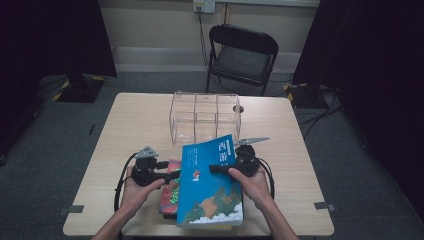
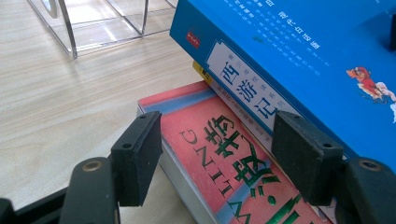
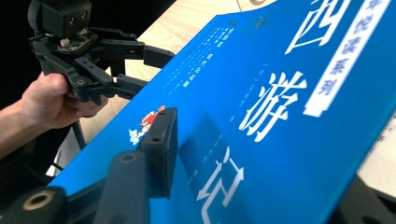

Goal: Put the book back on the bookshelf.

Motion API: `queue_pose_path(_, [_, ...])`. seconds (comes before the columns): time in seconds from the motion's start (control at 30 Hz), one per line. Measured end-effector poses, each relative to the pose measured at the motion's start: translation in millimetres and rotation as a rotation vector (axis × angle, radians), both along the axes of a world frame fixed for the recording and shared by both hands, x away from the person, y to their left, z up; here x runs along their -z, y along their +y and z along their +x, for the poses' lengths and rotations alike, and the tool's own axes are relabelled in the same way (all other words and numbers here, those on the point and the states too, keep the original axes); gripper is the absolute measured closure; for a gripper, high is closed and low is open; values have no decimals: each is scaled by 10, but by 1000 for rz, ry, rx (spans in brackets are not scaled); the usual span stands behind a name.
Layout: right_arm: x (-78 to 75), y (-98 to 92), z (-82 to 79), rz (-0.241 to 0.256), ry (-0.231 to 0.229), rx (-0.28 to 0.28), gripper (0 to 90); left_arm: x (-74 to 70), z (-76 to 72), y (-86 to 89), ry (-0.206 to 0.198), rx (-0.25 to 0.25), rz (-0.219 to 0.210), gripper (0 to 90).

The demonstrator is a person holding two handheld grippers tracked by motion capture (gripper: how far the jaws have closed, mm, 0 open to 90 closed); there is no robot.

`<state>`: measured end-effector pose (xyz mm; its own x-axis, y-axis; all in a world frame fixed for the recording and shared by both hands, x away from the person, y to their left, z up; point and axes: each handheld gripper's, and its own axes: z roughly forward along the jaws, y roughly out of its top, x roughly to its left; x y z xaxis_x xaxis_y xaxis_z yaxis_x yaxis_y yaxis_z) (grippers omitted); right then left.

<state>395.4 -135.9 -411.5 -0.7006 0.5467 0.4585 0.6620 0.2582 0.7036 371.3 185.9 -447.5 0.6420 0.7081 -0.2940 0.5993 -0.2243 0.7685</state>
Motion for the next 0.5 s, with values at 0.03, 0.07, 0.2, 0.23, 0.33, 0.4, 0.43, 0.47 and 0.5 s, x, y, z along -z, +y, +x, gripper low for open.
queue_pose_path(0.03, [10,13,15,5,3,-1,538,1,3,-2,-1,-7,-3,335])
queue_pose_path(0.07, [17,32,24,4,4,-5,538,-5,6,-2,0,-9,-4,336])
queue_pose_path(0.2, [34,64,58,12,10,-18,559,-25,12,-2,-5,-14,-16,341])
queue_pose_path(0.23, [36,61,63,11,11,-22,570,-27,13,-1,-4,-12,-15,341])
queue_pose_path(0.33, [30,52,62,12,-2,-26,664,-22,20,6,0,-10,-19,334])
queue_pose_path(0.4, [27,36,58,31,-16,-32,717,-29,15,8,-1,-8,-23,327])
queue_pose_path(0.43, [30,33,55,35,-23,-33,725,-45,9,19,-2,0,-32,317])
queue_pose_path(0.47, [30,33,55,35,-23,-33,725,-45,9,19,-2,0,-32,309])
queue_pose_path(0.5, [33,30,51,37,-29,-34,731,-54,4,22,-2,2,-40,309])
